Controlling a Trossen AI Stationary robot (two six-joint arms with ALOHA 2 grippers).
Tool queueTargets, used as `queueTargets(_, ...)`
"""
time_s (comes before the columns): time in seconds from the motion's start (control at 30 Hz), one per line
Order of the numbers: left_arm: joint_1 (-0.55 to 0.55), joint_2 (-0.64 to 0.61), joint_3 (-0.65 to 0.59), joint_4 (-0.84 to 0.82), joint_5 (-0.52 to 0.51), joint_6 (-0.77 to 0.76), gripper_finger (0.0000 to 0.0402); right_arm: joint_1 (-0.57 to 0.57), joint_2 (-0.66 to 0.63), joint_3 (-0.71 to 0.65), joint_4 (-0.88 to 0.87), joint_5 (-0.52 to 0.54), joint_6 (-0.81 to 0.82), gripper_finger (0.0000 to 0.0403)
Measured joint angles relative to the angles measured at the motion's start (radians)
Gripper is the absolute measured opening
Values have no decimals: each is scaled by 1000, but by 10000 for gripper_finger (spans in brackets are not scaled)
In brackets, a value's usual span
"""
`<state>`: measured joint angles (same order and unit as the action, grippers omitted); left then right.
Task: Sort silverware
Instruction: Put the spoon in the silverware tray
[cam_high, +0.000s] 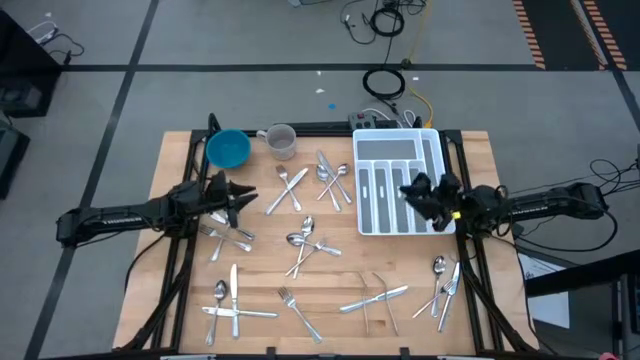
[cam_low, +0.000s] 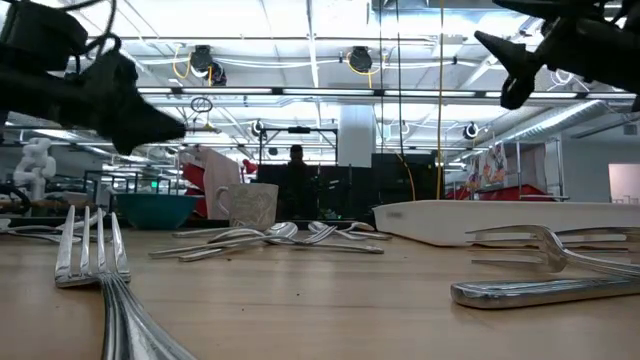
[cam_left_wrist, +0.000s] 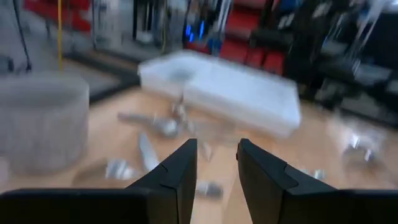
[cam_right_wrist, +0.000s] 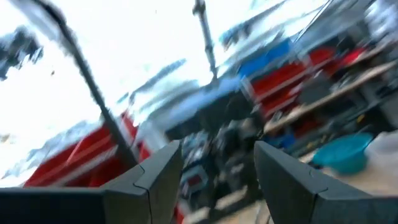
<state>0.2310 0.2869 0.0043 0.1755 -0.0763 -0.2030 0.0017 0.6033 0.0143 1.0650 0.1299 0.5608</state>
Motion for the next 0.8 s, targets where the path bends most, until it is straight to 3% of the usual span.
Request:
queueTargets(0.33, 0, 0, 0, 261, -30, -106, 120, 0, 0, 0, 61, 272, -7, 196)
queueTargets(0.53, 0, 0, 0, 321, -34, -133, 120, -3, 0, 0, 34, 526, -176, 196)
queueTargets(0.8, 0, 0, 4, 317, -31, -445, 120, -7, 0, 0, 28, 546, -93, 196)
